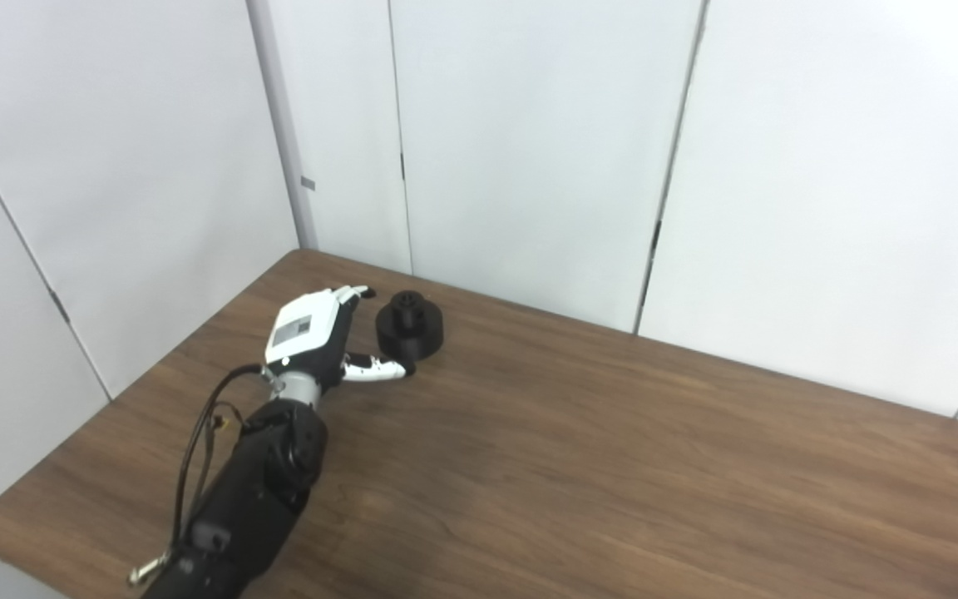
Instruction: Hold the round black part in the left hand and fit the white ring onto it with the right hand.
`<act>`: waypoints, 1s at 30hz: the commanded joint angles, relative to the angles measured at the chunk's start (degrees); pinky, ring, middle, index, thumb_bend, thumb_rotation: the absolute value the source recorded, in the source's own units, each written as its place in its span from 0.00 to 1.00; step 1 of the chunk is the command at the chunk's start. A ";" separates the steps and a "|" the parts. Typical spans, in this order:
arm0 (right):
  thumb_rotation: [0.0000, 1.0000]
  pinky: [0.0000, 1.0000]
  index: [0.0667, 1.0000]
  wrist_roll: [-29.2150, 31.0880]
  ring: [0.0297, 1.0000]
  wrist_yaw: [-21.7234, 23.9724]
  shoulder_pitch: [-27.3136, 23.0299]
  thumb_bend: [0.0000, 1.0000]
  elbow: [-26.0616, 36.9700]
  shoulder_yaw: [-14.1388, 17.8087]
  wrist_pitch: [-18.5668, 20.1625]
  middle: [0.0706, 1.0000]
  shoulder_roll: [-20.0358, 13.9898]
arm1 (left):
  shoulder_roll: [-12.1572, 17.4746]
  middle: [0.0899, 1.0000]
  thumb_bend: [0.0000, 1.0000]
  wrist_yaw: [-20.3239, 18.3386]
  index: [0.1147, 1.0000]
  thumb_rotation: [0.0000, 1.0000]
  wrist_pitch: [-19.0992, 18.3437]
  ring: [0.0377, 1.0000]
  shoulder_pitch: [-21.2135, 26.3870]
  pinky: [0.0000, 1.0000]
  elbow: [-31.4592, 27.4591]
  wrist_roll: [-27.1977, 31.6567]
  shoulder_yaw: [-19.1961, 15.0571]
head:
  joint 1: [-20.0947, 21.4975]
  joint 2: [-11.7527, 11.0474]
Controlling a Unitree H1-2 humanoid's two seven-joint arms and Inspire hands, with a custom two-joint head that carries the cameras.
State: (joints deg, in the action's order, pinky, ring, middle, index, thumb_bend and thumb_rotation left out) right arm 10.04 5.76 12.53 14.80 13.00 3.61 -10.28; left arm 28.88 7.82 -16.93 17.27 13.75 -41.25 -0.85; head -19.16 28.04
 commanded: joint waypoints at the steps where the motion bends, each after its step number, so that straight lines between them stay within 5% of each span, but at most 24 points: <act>1: 1.00 0.65 0.82 -0.04 0.81 -0.63 -0.70 0.50 2.31 0.13 -1.82 0.83 -0.10 | 2.94 0.93 1.00 1.89 0.84 0.48 0.63 0.97 3.72 1.00 0.77 -1.79 0.50 | 0.03 0.01; 12: 1.00 0.66 0.82 -0.84 0.83 -0.91 -0.60 0.47 3.11 -0.17 -1.95 0.84 0.04 | 5.48 0.97 1.00 2.29 0.85 0.52 -1.90 1.00 10.40 1.00 11.08 -3.66 5.42 | 0.00 0.41; 30: 1.00 0.68 0.82 -2.06 0.84 -1.56 -0.35 0.48 4.21 -0.47 -0.52 0.85 0.11 | 7.38 1.00 1.00 -4.93 0.87 0.57 -4.29 1.00 14.83 1.00 15.89 -0.96 9.47 | 0.41 1.09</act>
State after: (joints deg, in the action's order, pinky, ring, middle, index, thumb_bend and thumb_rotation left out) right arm 8.00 4.52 12.91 16.24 12.49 3.93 -9.95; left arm 33.75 2.48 -20.98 28.30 29.83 -41.56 8.65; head -18.72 29.09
